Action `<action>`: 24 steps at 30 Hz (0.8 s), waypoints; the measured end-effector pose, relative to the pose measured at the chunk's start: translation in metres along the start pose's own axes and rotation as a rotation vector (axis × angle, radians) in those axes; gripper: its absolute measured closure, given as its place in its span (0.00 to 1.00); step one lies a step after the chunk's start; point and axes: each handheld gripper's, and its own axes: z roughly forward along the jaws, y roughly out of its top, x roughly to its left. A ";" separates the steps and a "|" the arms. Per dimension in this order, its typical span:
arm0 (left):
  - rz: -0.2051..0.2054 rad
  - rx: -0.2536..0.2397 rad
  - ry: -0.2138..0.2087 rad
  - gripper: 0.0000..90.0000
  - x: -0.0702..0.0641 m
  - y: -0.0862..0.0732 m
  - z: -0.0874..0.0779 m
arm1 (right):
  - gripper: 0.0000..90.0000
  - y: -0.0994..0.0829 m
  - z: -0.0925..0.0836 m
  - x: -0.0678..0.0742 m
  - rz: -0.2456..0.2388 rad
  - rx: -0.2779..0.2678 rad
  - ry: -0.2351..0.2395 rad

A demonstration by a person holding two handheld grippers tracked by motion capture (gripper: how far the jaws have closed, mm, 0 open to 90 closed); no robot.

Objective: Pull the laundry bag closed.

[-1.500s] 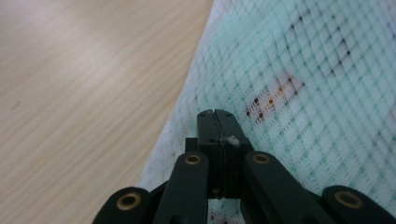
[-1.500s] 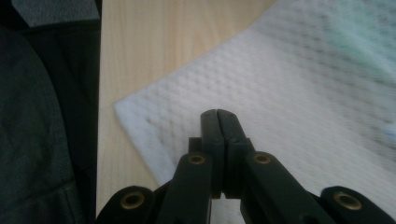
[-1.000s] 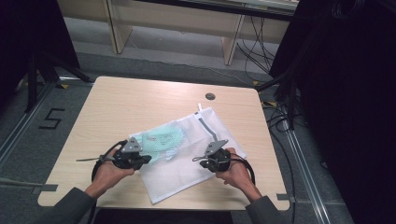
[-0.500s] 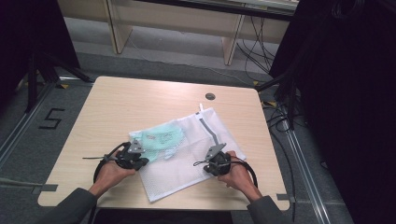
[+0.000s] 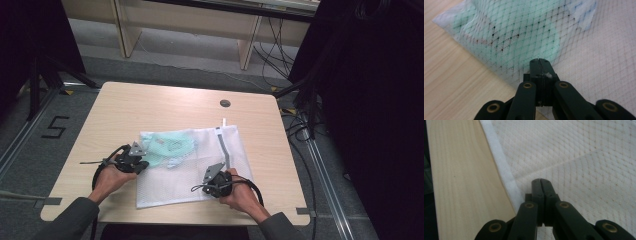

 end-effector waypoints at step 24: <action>0.003 0.023 0.031 0.97 0.011 0.000 -0.001 | 0.97 0.008 -0.016 -0.005 0.019 -0.083 0.020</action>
